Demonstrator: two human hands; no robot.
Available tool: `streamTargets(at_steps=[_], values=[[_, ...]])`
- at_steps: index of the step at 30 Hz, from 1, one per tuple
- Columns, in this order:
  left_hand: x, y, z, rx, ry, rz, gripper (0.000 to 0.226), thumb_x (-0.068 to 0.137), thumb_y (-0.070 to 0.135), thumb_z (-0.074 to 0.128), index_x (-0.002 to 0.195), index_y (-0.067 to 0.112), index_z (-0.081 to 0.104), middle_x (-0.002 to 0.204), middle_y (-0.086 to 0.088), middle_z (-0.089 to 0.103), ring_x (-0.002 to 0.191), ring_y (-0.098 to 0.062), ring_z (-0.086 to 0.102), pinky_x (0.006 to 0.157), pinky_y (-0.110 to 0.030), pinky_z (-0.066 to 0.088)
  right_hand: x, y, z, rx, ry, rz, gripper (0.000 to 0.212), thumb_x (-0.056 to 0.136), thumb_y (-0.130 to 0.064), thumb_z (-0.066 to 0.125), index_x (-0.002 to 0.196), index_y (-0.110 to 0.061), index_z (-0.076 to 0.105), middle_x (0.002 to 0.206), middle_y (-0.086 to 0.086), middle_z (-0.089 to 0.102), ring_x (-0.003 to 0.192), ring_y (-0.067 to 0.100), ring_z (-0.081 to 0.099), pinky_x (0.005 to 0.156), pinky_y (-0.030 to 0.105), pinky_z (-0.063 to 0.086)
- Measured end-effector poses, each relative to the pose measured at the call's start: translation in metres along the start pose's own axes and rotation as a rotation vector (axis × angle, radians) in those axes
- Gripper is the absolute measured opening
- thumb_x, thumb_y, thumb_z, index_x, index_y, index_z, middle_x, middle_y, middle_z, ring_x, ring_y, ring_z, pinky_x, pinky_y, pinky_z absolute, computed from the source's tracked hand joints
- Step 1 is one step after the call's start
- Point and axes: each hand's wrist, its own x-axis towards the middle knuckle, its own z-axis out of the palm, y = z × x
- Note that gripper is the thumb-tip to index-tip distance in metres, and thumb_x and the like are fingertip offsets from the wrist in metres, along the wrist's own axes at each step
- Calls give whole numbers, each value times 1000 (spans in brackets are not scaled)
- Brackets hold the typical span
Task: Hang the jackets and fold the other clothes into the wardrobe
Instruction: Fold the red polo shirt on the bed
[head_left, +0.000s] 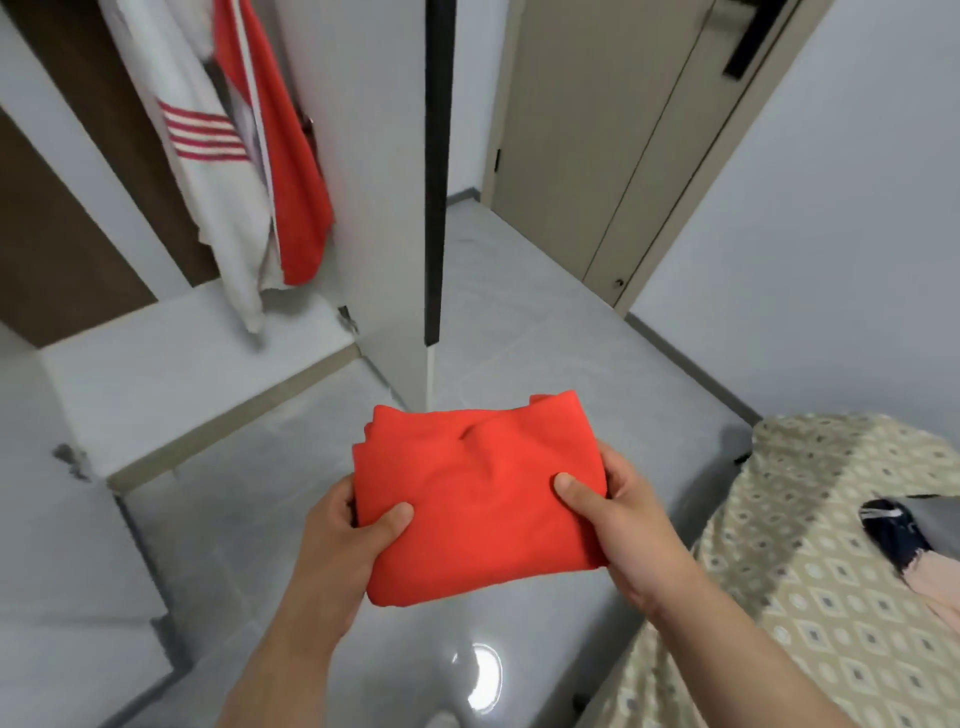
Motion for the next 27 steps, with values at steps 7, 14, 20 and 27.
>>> streamTargets(at_steps=[7,14,20,27], values=[[-15,135,-51,-44,83,143,46,57,44,81,101,35,71,104,-1,75,91,-21,73,70,-34,57,1,-124,81,-61,-119,-103,33,94,-10,63,125,-22,63,118,2,72,109,22,68,93,42,54],[-37,231,-91,-60,235,262,30,74,22,81,102,23,71,100,-1,76,90,-22,73,70,-33,57,3,-204,149,-76,-187,-225,29,94,-10,63,121,-20,65,111,-1,74,104,20,70,87,37,55],[-53,297,-132,-40,355,365,32,81,18,78,109,24,66,105,2,75,98,-24,71,85,-46,56,13,-260,215,-125,-293,-383,25,92,-11,67,113,-24,67,103,-6,76,95,18,72,73,26,55],[-51,343,-163,45,309,403,82,47,13,86,118,37,53,103,18,72,92,-5,70,67,-21,57,50,-294,282,-39,-337,-452,28,92,-13,67,118,-23,67,107,-6,75,98,12,71,81,29,54]])
